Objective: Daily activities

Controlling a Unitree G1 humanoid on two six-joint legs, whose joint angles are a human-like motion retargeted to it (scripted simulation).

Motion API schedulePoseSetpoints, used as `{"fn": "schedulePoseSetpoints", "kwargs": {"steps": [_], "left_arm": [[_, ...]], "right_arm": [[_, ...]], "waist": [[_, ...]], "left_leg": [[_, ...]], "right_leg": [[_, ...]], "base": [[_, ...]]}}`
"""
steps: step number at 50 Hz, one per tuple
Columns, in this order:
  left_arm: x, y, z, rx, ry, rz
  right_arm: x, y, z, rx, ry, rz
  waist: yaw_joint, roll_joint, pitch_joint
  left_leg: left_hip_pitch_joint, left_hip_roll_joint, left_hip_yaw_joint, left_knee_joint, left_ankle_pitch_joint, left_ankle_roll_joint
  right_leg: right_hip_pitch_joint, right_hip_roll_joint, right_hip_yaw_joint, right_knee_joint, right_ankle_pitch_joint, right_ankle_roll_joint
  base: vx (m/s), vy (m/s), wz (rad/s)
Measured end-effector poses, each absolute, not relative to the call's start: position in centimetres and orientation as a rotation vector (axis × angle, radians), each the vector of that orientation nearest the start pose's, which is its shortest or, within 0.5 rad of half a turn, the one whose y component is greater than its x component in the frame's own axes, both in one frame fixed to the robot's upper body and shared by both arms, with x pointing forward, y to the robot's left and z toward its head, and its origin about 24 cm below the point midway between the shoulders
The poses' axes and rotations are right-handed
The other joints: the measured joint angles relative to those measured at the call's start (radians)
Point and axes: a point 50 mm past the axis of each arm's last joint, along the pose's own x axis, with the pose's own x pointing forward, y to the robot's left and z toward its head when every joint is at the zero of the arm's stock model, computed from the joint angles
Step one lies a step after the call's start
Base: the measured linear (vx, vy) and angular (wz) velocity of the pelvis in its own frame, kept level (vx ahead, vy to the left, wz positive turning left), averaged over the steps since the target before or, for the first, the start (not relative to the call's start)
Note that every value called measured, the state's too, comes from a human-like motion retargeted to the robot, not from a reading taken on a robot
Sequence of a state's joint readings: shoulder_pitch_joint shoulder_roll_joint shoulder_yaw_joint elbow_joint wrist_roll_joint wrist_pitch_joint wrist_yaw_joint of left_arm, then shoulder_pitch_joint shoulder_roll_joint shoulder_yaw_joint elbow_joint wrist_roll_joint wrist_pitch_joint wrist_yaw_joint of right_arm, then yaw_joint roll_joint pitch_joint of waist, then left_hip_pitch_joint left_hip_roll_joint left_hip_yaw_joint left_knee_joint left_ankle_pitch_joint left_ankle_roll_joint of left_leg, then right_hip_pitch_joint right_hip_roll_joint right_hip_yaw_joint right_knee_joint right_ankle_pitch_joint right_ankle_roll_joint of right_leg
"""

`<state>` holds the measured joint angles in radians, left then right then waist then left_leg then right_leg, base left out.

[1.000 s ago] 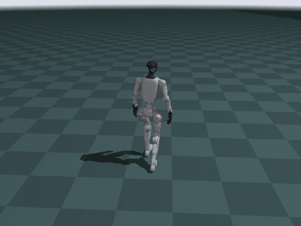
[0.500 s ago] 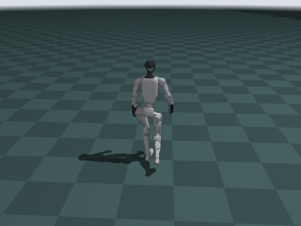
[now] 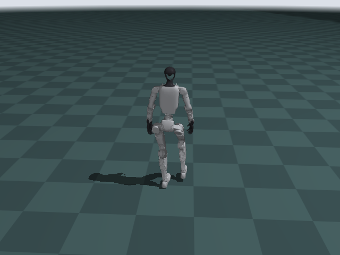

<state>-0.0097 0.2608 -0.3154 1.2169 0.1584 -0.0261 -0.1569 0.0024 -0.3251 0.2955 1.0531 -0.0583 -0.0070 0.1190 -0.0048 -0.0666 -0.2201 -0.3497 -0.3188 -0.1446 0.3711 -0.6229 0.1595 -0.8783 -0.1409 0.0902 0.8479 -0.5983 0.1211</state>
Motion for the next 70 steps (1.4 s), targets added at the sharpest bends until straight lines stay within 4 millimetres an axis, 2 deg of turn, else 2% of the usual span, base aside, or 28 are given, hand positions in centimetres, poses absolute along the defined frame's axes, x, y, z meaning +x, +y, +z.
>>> {"fn": "schedulePoseSetpoints", "kwargs": {"steps": [2, 8, 15, 23, 28, 32, 38, 40, 45, 54, 60, 70], "left_arm": [[9.3, 21.7, -16.3, 0.454, 1.241, -0.376], [8.4, 20.9, -16.6, 0.438, 1.259, -0.433], [7.0, 20.7, -16.9, 0.425, 1.306, -0.475], [6.6, 21.0, -16.9, 0.425, 1.322, -0.475], [7.5, 21.1, -16.7, 0.439, 1.286, -0.458], [8.8, 21.2, -16.4, 0.461, 1.236, -0.447], [11.2, 21.4, -15.6, 0.496, 1.152, -0.431], [11.4, 21.3, -15.5, 0.501, 1.14, -0.43], [12.4, 21.6, -15.2, 0.503, 1.12, -0.419], [11.1, 21.5, -15.8, 0.462, 1.189, -0.417], [10.0, 21.2, -16.2, 0.437, 1.237, -0.418], [10.0, 21.2, -16.3, 0.425, 1.25, -0.404]], "right_arm": [[11.4, -23.8, -14.9, -0.432, 1.145, 0.235], [8.8, -24.1, -15.7, -0.407, 1.247, 0.256], [8.0, -23.9, -16.0, -0.376, 1.289, 0.28], [8.8, -23.6, -15.9, -0.371, 1.261, 0.282], [9.9, -23.6, -15.6, -0.388, 1.222, 0.278], [10.8, -23.8, -15.3, -0.411, 1.193, 0.273], [12.5, -24.2, -14.7, -0.445, 1.158, 0.264], [12.4, -24.3, -14.7, -0.45, 1.162, 0.262], [12.9, -24.7, -14.5, -0.449, 1.164, 0.254], [11.7, -25.1, -14.9, -0.432, 1.212, 0.246], [10.9, -25.0, -15.2, -0.422, 1.24, 0.24], [10.1, -24.0, -15.7, -0.39, 1.271, 0.263]], "waist": [[0.018, 0.023, -0.007], [0.028, 0.005, -0.027], [0.049, -0.002, -0.032], [0.075, 0.016, -0.028], [0.096, 0.049, -0.021], [0.106, 0.08, -0.012], [0.127, 0.107, -0.002], [0.136, 0.114, -0.002], [0.137, 0.094, -0.002], [0.128, 0.089, -0.016], [0.125, 0.103, -0.03], [0.115, 0.109, -0.027]], "left_leg": [[0.046, 0.038, -0.02, -0.081, 0.023, -0.007], [0.066, 0.025, -0.048, -0.05, -0.018, -0.004], [0.113, 0.037, -0.086, -0.005, -0.07, -0.006], [0.127, 0.097, -0.048, 0.148, -0.11, -0.062], [0.093, 0.162, -0.027, 0.325, -0.114, -0.117], [0.038, 0.269, 0.056, 0.498, -0.063, -0.16], [-0.07, 0.381, 0.12, 0.632, -0.097, -0.15], [-0.106, 0.405, 0.13, 0.646, -0.119, -0.146], [-0.161, 0.384, 0.136, 0.531, -0.115, -0.133], [-0.179, 0.33, 0.1, 0.366, -0.04, -0.138], [-0.173, 0.332, 0.103, 0.384, -0.059, -0.124], [-0.125, 0.326, 0.124, 0.349, -0.072, -0.094]], "right_leg": [[0.019, 0.035, -0.009, -0.113, 0.036, -0.001], [0.006, 0.037, -0.001, -0.145, 0.061, 0.003], [0.055, 0.053, -0.018, -0.112, 0.085, -0.015], [0.149, 0.091, -0.072, -0.111, 0.027, -0.061], [0.219, 0.143, -0.114, -0.147, 0.015, -0.084], [0.269, 0.18, -0.152, -0.18, 0.007, -0.097], [0.348, 0.227, -0.18, -0.287, 0.026, -0.105], [0.356, 0.236, -0.185, -0.284, 0.019, -0.106], [0.406, 0.217, -0.176, -0.365, 0.033, -0.099], [0.447, 0.202, -0.146, -0.413, 0.029, -0.094], [0.45, 0.212, -0.127, -0.388, 0.007, -0.095], [0.491, 0.205, -0.103, -0.417, 0.011, -0.093]], "base": [[0.22, -0.04, 0.03], [0.19, -0.06, 0.26], [0.19, -0.08, 0.18], [0.19, -0.09, 0.13], [0.17, -0.09, 0.04], [0.15, -0.07, 0.15], [0.13, -0.06, 0.02], [0.13, -0.04, -0.03], [0.13, -0.03, 0.01], [0.12, 0.02, -0.07], [0.09, 0.06, -0.12], [0.05, 0.06, -0.06]]}}
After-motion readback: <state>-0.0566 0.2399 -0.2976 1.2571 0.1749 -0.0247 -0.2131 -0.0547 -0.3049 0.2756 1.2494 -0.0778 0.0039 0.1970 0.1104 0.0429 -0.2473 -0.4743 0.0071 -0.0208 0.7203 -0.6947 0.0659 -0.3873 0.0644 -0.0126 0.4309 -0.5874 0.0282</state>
